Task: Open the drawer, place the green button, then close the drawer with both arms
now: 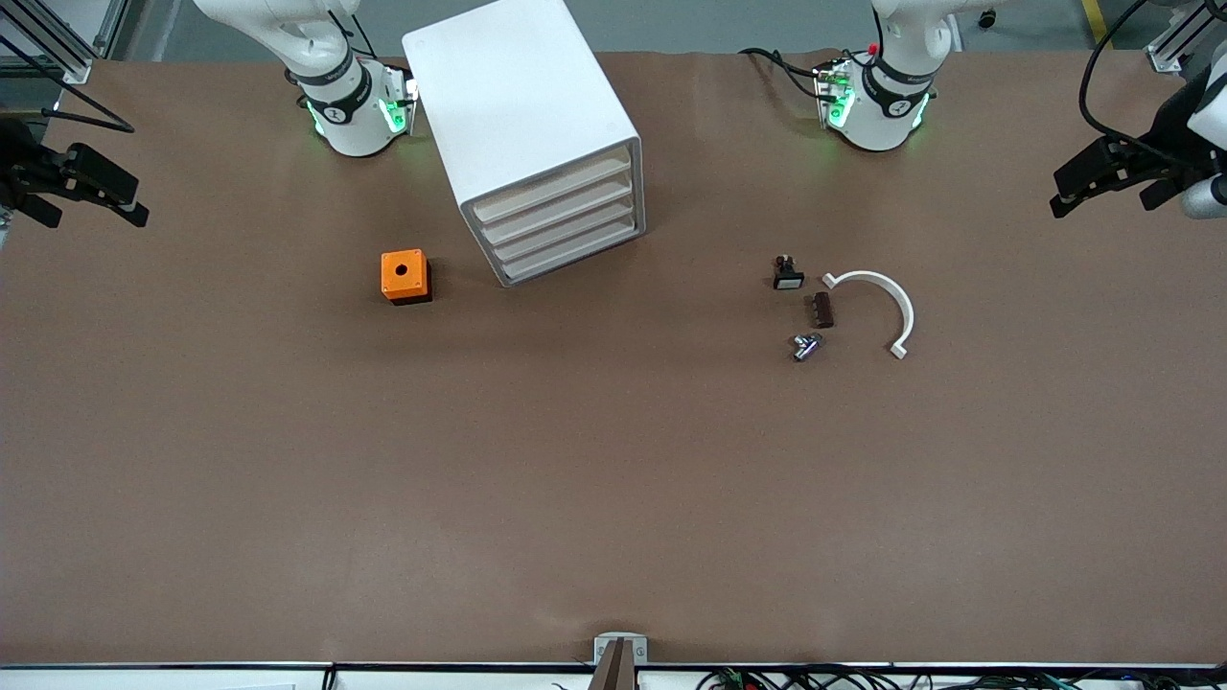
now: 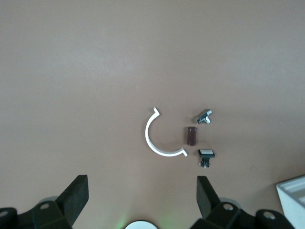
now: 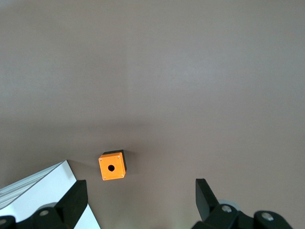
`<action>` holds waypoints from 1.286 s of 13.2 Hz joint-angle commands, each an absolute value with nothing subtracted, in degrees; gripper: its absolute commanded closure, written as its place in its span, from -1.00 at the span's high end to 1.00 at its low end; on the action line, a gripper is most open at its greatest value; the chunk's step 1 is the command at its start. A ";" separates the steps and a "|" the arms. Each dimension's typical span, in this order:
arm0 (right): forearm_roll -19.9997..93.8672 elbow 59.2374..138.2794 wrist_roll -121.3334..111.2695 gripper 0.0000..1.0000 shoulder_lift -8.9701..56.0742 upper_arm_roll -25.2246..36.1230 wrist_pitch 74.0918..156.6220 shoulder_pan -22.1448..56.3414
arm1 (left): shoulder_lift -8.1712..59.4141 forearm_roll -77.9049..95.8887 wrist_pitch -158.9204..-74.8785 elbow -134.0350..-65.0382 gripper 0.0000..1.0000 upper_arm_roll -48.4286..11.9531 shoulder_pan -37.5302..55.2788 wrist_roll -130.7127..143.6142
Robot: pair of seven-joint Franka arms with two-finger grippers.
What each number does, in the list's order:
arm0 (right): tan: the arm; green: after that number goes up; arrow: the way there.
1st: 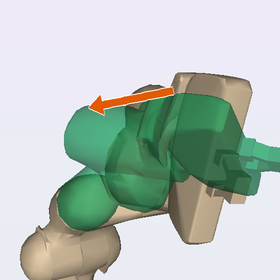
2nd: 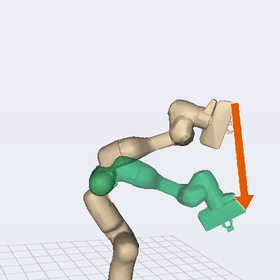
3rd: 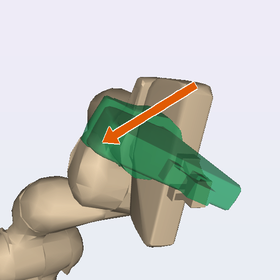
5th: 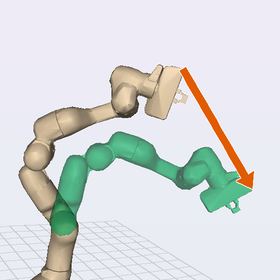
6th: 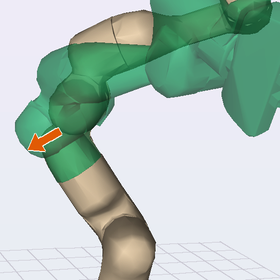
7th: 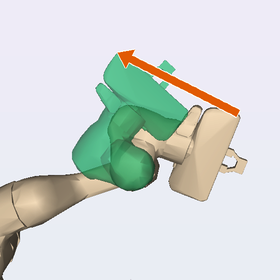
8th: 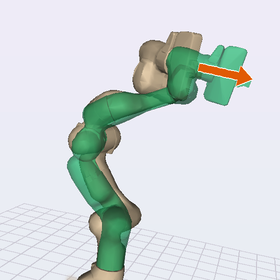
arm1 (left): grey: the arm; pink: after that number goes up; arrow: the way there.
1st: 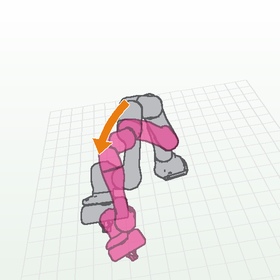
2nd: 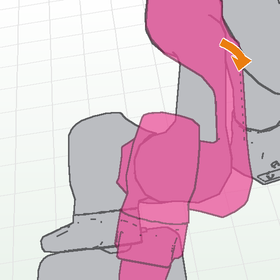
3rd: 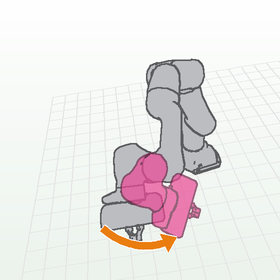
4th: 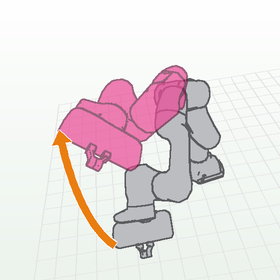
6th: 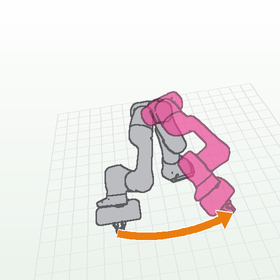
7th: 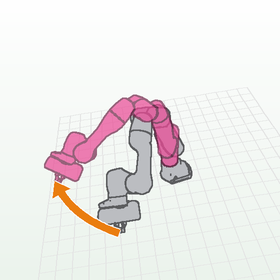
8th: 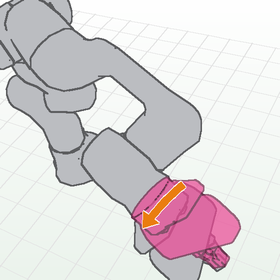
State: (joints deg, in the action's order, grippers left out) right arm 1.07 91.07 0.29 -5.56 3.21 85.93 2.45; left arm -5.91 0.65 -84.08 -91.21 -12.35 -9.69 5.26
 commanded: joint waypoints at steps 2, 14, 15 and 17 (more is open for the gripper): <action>0.35 90.00 0.00 1.00 -5.27 2.37 85.25 1.41 | -8.08 0.97 -82.27 -92.55 1.00 -12.48 -10.37 2.55; 0.35 89.91 -0.09 1.00 -5.27 2.37 85.25 1.41 | -7.65 -1.93 -82.79 -92.37 1.00 -12.57 -10.37 2.55; 0.35 89.91 -0.09 1.00 -5.27 2.37 85.25 1.41 | -7.47 -1.93 -82.79 -92.20 1.00 -12.57 -10.37 2.46; 0.35 89.91 -0.09 1.00 -5.27 2.37 85.25 1.41 | -7.12 -1.93 -82.79 -92.11 1.00 -12.48 -10.37 2.55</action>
